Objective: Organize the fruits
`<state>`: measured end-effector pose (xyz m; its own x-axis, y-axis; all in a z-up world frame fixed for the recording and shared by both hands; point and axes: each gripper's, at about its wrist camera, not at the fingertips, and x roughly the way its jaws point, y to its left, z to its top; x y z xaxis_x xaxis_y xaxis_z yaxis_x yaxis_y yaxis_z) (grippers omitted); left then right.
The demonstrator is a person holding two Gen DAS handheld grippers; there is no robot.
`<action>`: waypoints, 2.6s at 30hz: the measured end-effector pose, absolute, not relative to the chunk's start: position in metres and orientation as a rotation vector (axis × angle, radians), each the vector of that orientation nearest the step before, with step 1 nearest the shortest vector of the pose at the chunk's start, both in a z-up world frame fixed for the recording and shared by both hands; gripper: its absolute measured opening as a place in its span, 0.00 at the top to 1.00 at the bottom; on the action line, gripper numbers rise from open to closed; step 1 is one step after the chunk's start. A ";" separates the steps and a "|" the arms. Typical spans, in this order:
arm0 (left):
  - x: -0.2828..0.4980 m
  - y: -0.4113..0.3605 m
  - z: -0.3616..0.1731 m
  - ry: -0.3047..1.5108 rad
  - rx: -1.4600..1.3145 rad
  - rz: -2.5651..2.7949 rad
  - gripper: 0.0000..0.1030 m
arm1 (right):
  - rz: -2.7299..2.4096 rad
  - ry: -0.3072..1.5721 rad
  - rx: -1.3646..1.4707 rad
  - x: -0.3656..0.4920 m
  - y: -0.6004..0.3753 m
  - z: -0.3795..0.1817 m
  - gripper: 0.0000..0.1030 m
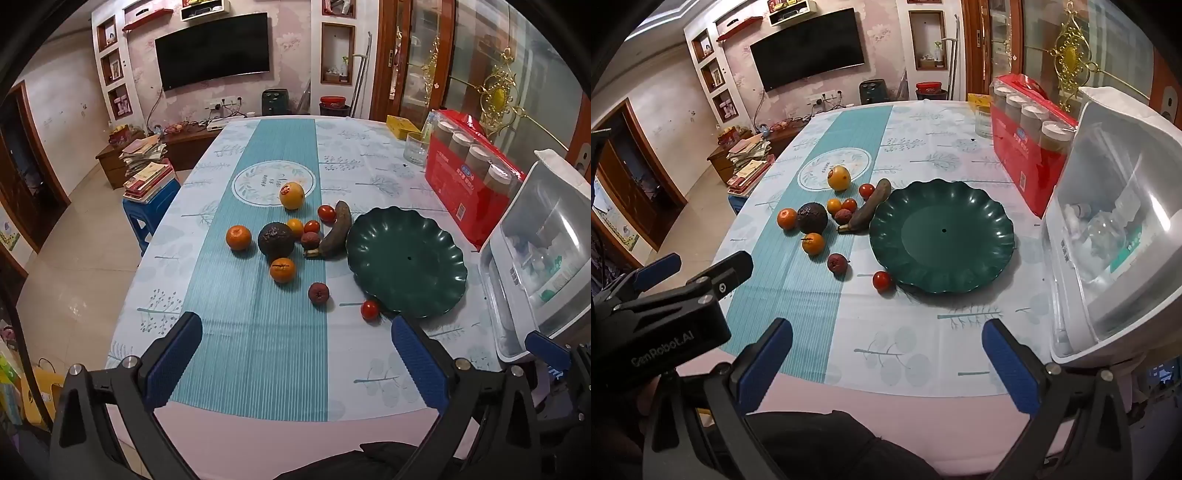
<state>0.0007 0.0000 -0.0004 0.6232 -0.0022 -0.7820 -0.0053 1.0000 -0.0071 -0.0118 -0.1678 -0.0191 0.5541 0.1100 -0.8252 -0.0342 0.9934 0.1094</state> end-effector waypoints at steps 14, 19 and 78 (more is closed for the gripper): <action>0.004 0.017 -0.012 0.909 -0.015 0.010 0.01 | 0.082 0.989 0.091 -0.010 -0.171 -0.022 0.00; 0.001 0.011 -0.007 0.901 -0.016 0.030 0.01 | 0.080 0.989 0.094 -0.014 -0.170 -0.025 0.00; 0.029 0.125 -0.020 1.068 0.056 -0.257 0.01 | -0.227 0.955 0.270 -0.041 -0.075 -0.032 0.00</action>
<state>0.0290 0.1250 -0.0197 0.4551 -0.1817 -0.8717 0.2353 0.9687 -0.0791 -0.0406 -0.0753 -0.0316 0.5584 -0.0720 -0.8264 0.3082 0.9429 0.1261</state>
